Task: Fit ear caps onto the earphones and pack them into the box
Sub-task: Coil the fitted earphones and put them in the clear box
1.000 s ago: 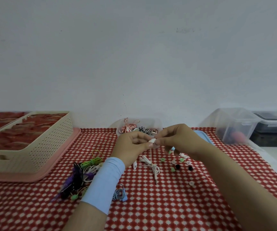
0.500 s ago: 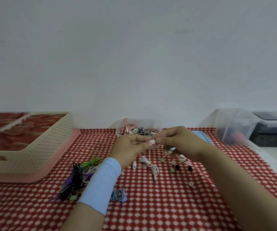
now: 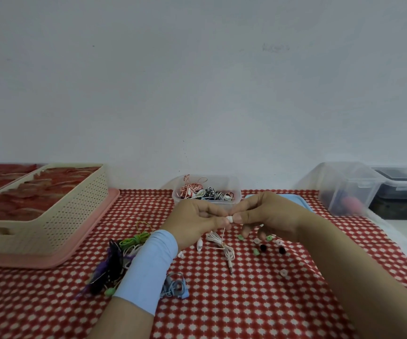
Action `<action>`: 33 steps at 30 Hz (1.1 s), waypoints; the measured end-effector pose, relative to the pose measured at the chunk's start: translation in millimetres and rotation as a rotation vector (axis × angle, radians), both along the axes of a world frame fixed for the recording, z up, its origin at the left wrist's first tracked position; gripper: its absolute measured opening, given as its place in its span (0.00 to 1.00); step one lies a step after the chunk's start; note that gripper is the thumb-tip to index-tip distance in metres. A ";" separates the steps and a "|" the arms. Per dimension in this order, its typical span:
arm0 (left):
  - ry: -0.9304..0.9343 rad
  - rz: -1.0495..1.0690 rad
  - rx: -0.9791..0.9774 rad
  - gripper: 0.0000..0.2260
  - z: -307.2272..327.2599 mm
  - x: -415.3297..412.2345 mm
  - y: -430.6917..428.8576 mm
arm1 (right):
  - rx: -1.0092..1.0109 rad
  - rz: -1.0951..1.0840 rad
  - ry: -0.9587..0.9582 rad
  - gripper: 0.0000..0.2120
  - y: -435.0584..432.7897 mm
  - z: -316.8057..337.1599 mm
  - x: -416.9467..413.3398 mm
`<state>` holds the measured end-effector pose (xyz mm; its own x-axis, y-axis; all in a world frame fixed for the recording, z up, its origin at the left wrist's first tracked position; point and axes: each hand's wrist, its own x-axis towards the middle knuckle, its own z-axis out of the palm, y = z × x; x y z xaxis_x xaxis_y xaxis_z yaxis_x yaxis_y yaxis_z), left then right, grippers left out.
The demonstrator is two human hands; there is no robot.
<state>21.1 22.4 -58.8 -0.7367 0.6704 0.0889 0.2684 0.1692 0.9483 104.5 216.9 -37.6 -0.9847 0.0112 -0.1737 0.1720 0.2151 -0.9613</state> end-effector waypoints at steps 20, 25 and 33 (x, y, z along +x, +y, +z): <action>-0.147 0.038 0.024 0.04 -6.1 -10.4 -3.9 | 0.322 -0.085 0.329 0.06 -18.4 1.6 -3.5; -0.105 0.010 0.027 0.04 -2.6 -8.6 -5.5 | 0.104 -0.036 0.201 0.06 -10.8 -2.2 -0.7; -0.092 -0.016 0.033 0.04 -2.3 -8.3 -7.9 | -0.016 -0.053 0.127 0.08 -16.6 -10.8 -5.0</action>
<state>12.8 14.5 -61.1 -0.7323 0.6795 0.0439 0.1823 0.1335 0.9741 99.4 200.2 -48.4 -0.9969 0.0618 -0.0478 0.0590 0.1939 -0.9793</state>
